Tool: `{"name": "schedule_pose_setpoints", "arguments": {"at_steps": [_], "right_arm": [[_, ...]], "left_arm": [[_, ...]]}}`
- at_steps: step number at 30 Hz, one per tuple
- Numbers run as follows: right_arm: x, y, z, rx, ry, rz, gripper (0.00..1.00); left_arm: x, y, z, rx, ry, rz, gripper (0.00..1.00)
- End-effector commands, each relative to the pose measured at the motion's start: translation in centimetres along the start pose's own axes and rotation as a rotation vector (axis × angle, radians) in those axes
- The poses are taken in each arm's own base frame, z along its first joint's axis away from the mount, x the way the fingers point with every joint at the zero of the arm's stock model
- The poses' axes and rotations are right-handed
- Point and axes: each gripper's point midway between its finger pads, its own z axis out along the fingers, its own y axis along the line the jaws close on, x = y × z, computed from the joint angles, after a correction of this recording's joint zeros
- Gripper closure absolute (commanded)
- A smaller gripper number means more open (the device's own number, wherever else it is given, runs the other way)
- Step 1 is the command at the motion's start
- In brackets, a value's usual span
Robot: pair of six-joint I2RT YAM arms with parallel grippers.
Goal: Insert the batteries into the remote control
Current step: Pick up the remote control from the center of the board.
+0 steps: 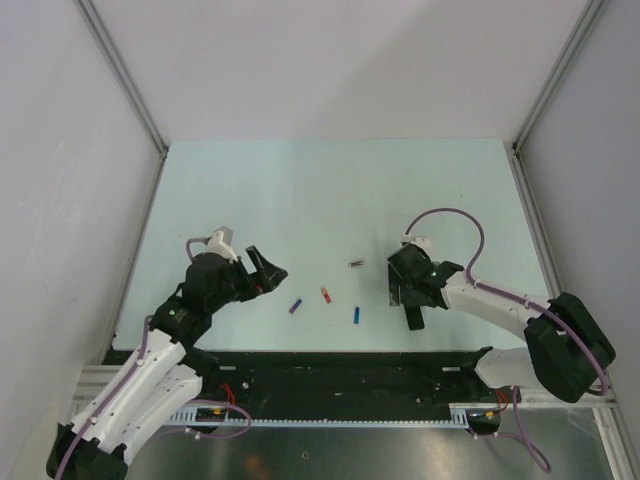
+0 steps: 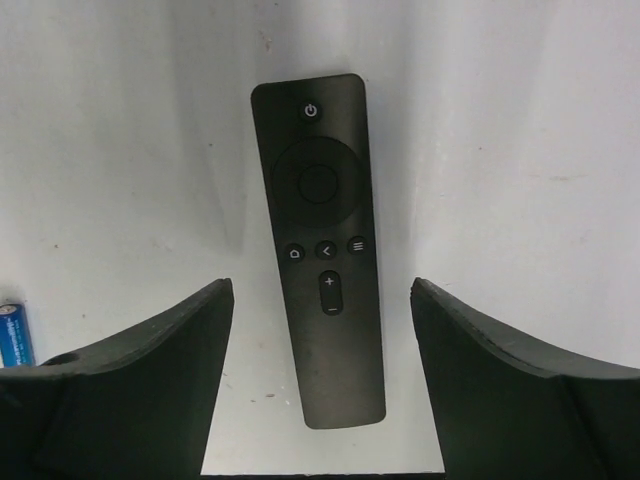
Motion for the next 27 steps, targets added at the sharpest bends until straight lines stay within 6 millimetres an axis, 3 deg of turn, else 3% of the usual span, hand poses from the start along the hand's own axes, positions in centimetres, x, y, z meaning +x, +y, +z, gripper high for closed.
{"name": "schedule_pose_setpoints", "arguments": {"at_steps": [1, 15, 27], "right_arm": [[-0.9, 1.2, 0.3, -0.049, -0.031, -0.007, 0.26], [0.4, 0.6, 1.6, -0.015, 0.025, 0.001, 0.35], [0.5, 2.1, 1.2, -0.081, 0.039, 0.038, 0.68]], "left_arm": [[0.2, -0.5, 0.1, 0.04, 0.007, 0.02, 0.03], [0.3, -0.8, 0.2, 0.046, 0.022, 0.013, 0.04], [0.7, -0.7, 0.1, 0.054, 0.028, 0.011, 0.04]]}}
